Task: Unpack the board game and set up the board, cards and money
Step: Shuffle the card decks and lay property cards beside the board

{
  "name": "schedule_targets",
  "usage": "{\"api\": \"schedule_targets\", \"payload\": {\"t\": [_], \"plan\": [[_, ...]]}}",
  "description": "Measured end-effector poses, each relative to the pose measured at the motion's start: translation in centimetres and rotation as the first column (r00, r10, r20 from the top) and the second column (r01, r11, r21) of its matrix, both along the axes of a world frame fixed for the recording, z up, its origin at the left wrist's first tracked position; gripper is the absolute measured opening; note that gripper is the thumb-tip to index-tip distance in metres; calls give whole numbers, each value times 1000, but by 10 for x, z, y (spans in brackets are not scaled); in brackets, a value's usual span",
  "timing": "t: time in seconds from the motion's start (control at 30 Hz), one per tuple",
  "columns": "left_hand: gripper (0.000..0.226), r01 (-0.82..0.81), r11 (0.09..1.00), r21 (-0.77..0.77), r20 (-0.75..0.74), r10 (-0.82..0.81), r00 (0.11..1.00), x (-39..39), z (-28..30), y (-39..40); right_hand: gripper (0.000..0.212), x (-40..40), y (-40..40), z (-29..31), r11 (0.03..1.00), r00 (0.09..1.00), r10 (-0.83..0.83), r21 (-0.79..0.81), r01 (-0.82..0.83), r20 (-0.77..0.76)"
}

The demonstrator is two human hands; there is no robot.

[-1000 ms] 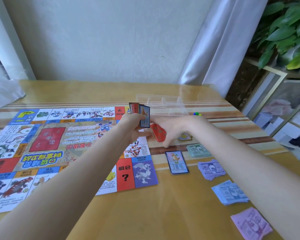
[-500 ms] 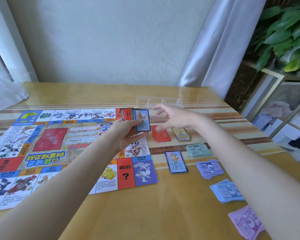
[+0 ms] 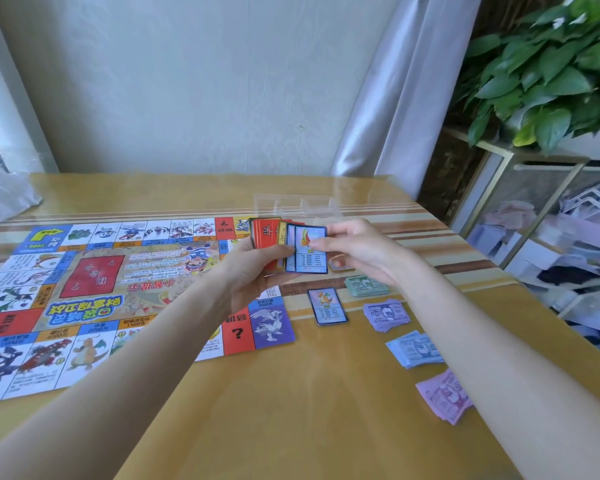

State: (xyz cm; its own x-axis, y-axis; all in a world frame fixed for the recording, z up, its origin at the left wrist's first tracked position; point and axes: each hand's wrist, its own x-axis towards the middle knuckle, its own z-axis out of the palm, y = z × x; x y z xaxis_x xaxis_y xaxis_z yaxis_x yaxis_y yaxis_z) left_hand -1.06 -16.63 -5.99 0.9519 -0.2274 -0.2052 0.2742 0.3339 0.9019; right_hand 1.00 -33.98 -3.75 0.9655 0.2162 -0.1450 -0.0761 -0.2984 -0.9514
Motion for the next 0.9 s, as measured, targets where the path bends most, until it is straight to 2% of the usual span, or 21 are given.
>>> {"api": "schedule_targets", "payload": {"t": [0.13,0.3,0.4,0.53,0.67,0.83,0.9], "plan": [[12,-51,998,26,35,50,998,-6,1,0,8,-8,6,2,995,1000,-16,100,18,-16],[7,-40,998,-52,34,42,999,-9,-1,5,14,-14,10,9,987,999,-37,158,40,-18],[8,-43,996,-73,28,45,999,-10,0,5,24,-13,10,13,993,999,-46,103,48,-17],[7,-80,993,-88,10,81,997,-7,-3,7,22,-10,0,17,989,994,-108,102,110,-26],[8,-115,993,-25,17,115,993,-4,-4,8,27,-9,-12,14,988,991,-97,115,107,-92],[9,-146,989,-4,-44,146,988,-2,-13,18,23,-13,-16,6,1000,987,0,9,1,-162],[9,-152,988,9,-61,152,986,-2,-16,21,22,-13,-15,5,996,988,-6,-92,-8,-154]]}}
